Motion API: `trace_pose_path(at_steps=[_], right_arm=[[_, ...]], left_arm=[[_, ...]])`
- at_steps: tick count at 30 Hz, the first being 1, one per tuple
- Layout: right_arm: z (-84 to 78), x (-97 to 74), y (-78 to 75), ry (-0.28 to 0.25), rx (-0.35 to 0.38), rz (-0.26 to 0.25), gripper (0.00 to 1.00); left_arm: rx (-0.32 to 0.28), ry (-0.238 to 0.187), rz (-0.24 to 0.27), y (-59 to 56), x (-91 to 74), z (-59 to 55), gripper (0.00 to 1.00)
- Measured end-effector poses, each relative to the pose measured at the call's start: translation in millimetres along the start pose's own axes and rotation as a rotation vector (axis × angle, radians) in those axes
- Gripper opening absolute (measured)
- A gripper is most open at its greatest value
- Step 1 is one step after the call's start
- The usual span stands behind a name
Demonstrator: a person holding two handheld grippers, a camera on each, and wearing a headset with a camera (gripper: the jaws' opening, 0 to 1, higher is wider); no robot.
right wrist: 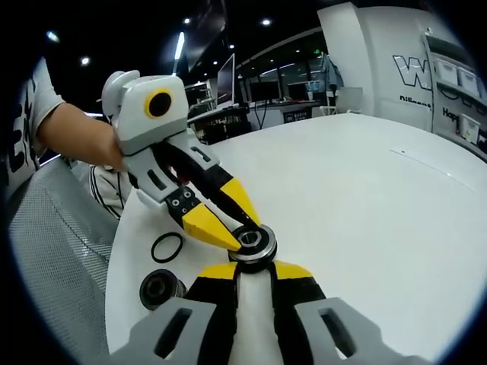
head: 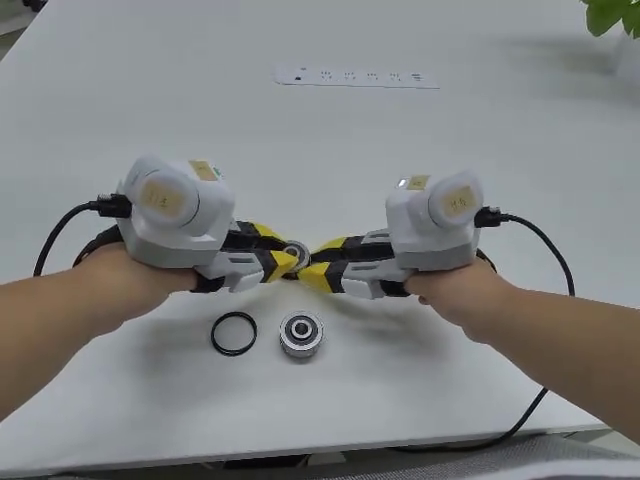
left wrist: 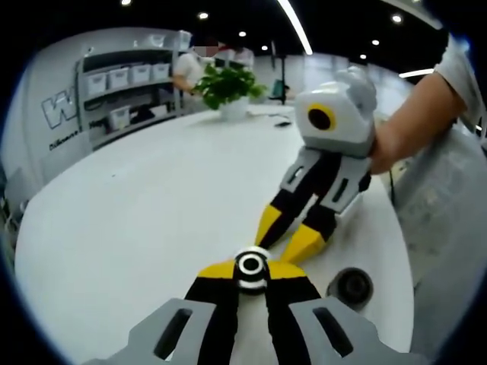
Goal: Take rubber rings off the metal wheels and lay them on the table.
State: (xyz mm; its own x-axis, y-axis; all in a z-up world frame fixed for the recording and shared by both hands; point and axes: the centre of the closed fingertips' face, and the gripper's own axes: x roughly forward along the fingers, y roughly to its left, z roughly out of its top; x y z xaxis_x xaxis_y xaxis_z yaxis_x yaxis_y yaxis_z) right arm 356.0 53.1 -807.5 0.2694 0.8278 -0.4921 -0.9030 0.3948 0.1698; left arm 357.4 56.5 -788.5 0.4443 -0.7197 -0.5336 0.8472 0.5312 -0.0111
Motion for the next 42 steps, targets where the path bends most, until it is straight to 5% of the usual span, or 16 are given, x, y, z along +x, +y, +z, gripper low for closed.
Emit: trace_pose_path(at_steps=[17, 29, 35, 42], right_arm=[[0.2, -4.6, 1.5, -0.003, 0.041, -0.015, 0.00], [2.5, -10.0, -4.2, -0.045, 0.179, -0.033, 0.00], [10.5, -12.3, -10.7, -0.117, 0.306, -0.043, 0.00], [10.4, -12.5, -10.7, -0.110, 0.300, -0.045, 0.00]], left_arm=[[0.000, -0.004, 0.016, 1.1, 0.9, -0.2, 0.13], [0.011, -0.006, 0.033, -0.2, 0.8, 0.0, 0.13], [0.002, -0.003, 0.029, -0.4, 0.7, -0.3, 0.13], [0.006, 0.002, 0.044, 0.5, 1.7, -0.7, 0.13]])
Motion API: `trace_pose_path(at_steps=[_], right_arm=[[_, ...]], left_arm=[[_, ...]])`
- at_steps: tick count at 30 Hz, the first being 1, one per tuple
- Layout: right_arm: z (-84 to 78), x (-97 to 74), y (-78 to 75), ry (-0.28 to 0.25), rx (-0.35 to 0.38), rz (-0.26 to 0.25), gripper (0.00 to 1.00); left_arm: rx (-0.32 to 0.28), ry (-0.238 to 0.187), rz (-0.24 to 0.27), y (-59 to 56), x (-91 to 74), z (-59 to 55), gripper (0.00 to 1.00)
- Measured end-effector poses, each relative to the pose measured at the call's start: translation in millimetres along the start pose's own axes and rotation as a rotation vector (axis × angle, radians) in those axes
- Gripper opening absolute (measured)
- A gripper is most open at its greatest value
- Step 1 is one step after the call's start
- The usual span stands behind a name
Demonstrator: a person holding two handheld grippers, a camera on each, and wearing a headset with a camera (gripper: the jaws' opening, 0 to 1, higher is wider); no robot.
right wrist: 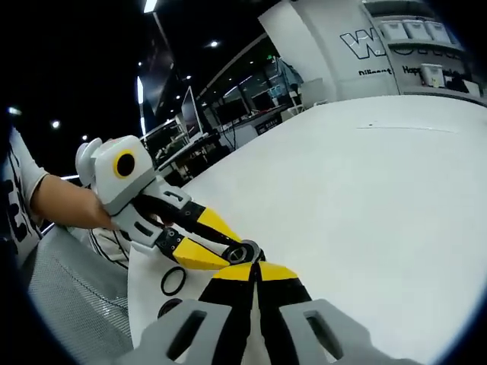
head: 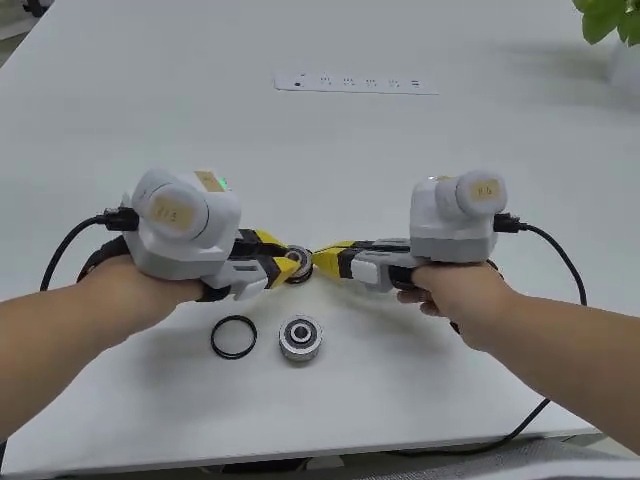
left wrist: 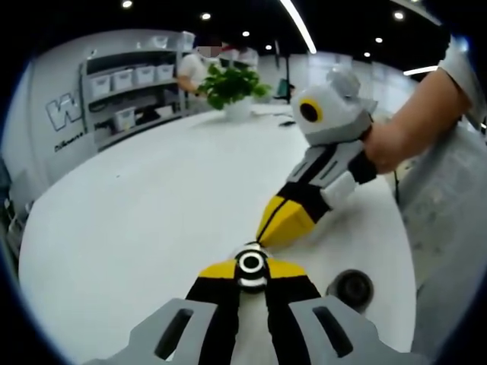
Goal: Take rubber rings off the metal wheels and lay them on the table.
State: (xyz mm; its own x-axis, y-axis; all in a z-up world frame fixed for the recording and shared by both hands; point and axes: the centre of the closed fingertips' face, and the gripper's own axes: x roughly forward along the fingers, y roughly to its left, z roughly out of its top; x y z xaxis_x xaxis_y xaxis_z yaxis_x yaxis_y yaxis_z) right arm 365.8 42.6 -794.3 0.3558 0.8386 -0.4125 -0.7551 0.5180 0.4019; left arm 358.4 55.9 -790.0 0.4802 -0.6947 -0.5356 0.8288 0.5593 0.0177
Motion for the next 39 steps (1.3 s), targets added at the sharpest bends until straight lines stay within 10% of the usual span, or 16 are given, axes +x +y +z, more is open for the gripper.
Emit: trace_pose_path(at_steps=[39], right_arm=[[1.4, 4.4, 16.5, 0.013, -0.081, 0.048, 0.00]], left_arm=[[-0.004, -0.003, 0.010, -2.2, 0.1, 1.0, 0.13]])
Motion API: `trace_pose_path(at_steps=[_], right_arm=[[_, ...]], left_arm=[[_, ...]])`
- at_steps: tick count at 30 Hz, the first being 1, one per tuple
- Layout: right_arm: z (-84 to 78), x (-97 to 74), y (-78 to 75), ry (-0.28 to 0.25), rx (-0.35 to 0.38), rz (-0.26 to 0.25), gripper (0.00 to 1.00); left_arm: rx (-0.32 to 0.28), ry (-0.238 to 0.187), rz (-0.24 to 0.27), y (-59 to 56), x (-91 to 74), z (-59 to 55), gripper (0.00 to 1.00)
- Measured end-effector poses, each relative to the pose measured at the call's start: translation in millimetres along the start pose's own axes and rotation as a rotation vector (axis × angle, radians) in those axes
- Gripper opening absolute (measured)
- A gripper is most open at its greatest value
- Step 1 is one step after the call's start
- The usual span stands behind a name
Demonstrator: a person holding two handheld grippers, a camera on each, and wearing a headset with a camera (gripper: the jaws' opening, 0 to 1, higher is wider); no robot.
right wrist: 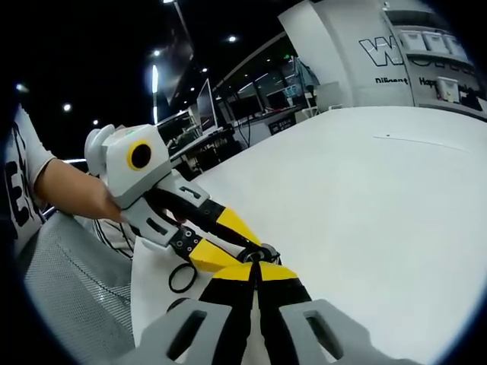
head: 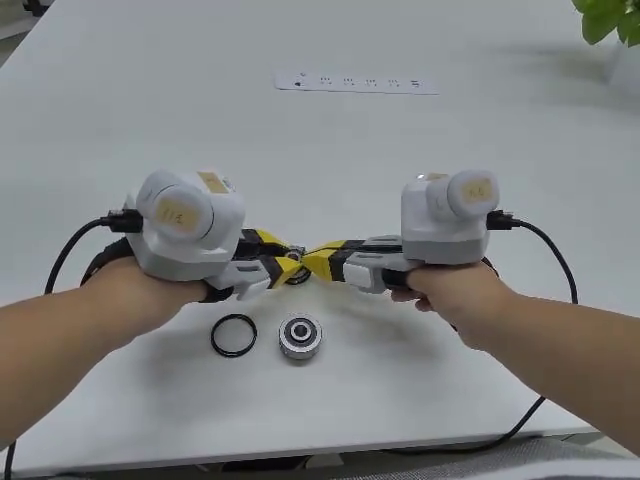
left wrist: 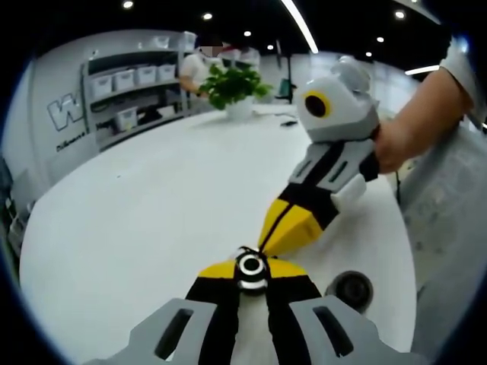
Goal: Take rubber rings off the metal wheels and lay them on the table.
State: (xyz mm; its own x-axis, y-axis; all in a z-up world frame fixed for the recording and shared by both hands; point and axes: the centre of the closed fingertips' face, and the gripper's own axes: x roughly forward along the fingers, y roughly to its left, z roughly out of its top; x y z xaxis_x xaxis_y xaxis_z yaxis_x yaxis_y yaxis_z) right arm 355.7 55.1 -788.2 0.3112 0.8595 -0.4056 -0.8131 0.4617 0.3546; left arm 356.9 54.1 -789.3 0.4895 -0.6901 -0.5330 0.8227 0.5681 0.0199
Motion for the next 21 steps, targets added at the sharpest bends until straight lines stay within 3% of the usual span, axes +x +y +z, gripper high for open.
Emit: trace_pose_path(at_steps=[16, 19, 20, 21], right_arm=[[2.7, -1.5, 3.9, -0.027, 0.043, 0.039, 0.00], [4.3, -1.6, 7.4, -0.035, 0.046, 0.059, 0.00], [6.8, -1.4, 12.9, -0.048, 0.077, 0.083, 0.00], [6.8, -1.5, 12.5, -0.044, 0.059, 0.075, 0.00]], left_arm=[[0.004, -0.007, -0.010, -0.7, 0.1, -0.3, 0.13], [0.005, -0.009, -0.012, -0.7, 0.4, -0.5, 0.13], [0.005, -0.009, -0.012, -0.4, 0.5, -0.5, 0.13], [0.004, -0.009, -0.011, -0.3, 0.6, -0.6, 0.13]])
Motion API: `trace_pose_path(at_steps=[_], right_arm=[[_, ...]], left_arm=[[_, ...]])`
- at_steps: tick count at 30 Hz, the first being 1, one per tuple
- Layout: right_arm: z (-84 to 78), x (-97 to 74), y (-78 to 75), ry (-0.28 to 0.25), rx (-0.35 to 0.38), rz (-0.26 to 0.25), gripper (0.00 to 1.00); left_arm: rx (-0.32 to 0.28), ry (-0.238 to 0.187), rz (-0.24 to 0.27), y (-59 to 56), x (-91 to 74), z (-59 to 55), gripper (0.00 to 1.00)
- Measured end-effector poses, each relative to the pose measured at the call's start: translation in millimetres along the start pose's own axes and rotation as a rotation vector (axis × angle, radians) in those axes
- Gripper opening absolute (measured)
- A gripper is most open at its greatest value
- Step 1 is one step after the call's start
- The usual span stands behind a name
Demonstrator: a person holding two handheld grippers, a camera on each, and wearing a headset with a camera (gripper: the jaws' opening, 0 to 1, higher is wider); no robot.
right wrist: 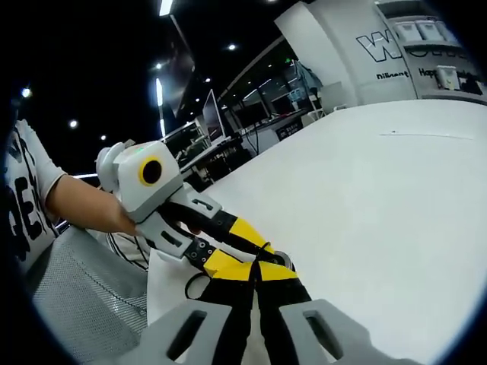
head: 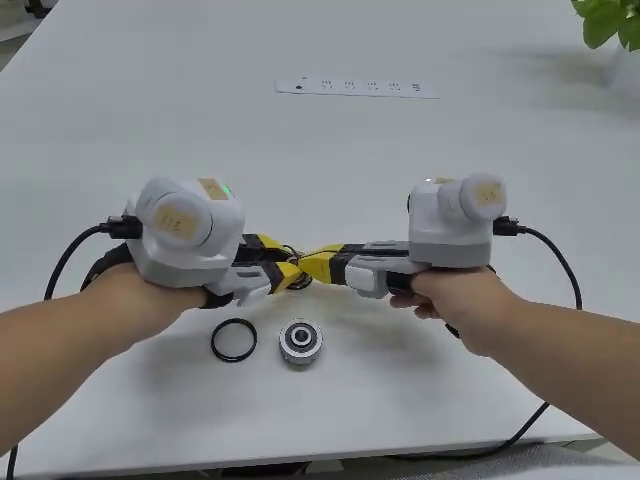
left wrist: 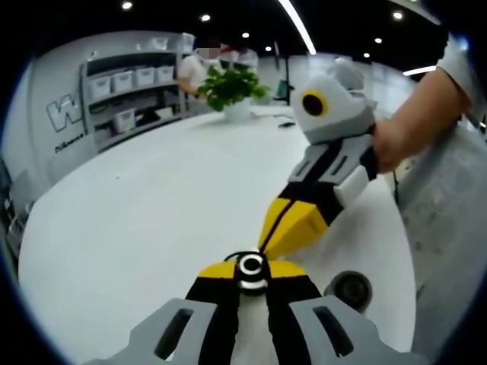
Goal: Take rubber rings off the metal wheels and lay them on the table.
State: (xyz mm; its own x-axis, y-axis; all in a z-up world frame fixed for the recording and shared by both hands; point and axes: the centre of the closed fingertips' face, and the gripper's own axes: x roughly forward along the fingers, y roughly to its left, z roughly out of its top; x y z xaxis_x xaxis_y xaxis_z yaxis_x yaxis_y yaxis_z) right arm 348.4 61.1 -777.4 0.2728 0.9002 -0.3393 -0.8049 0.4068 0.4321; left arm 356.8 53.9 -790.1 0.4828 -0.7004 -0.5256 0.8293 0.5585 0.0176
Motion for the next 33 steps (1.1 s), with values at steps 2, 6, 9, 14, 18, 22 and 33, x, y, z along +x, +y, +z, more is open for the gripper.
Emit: trace_pose_path(at_steps=[2, 6, 9, 14, 18, 22, 33], right_arm=[[0.1, 0.7, 1.4, 0.001, -0.004, 0.000, 0.00], [-0.4, 0.1, -1.5, -0.003, 0.002, -0.013, 0.00], [-1.1, -0.6, -2.2, -0.001, -0.003, -0.019, 0.00], [-1.4, -0.7, -2.7, 0.003, -0.008, -0.019, 0.00], [-1.4, -1.5, -3.2, 0.006, -0.013, -0.022, 0.00], [-0.5, -2.8, -4.4, 0.005, -0.010, -0.026, 0.00], [6.1, -5.6, -1.3, -0.012, 0.008, -0.017, 0.00]], left_arm=[[0.000, -0.001, 0.000, 0.5, 0.3, -0.2, 0.13], [-0.002, -0.003, 0.000, 1.0, 0.7, -0.3, 0.13], [-0.005, -0.002, -0.005, 1.2, 0.9, -0.3, 0.13], [-0.016, -0.004, -0.018, 0.1, 0.8, 0.7, 0.14], [-0.023, 0.000, -0.029, -0.4, 0.3, 1.0, 0.14], [-0.035, -0.010, -0.034, 0.6, -2.3, 2.5, 0.14], [-0.025, -0.047, -0.060, -6.9, -16.6, 11.7, 0.18]])
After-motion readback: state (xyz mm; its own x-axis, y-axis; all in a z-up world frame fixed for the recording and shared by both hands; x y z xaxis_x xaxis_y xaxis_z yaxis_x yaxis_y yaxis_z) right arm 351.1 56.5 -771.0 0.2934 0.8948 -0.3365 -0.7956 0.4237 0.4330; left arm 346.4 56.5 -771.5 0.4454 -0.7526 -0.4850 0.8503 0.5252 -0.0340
